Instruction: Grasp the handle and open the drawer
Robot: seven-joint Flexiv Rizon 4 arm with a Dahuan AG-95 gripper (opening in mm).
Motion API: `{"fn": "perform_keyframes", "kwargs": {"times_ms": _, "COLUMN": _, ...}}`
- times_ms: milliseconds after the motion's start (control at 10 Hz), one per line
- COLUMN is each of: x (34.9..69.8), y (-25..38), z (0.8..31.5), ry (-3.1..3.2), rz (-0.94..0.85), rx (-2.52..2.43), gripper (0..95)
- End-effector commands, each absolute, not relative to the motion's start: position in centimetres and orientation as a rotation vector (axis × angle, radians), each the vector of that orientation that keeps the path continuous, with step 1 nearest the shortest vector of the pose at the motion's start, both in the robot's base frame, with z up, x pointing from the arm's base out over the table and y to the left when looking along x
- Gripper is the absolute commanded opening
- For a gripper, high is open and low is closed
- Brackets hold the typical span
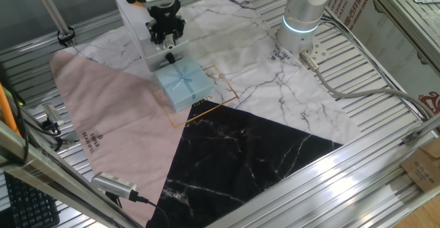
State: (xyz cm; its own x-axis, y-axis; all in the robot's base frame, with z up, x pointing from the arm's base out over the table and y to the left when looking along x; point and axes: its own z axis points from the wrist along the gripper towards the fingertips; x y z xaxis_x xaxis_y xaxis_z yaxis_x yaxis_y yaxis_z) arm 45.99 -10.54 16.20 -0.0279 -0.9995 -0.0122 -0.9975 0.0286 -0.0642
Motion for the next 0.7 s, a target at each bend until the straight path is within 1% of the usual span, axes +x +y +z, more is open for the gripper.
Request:
{"fn": "perform_keyframes", "kwargs": {"times_ms": 100, "x": 46.12, "y": -10.57, "z": 16.0, "ry": 2.213, "rz": -0.059, "rx": -2.148, "gripper": 38.0}}
{"fn": "perform_keyframes", "kwargs": {"times_ms": 700, "x": 46.18, "y": -10.62, "z": 15.7, "ry": 2.213, "rz": -0.064, "rx": -2.144, "gripper": 38.0}}
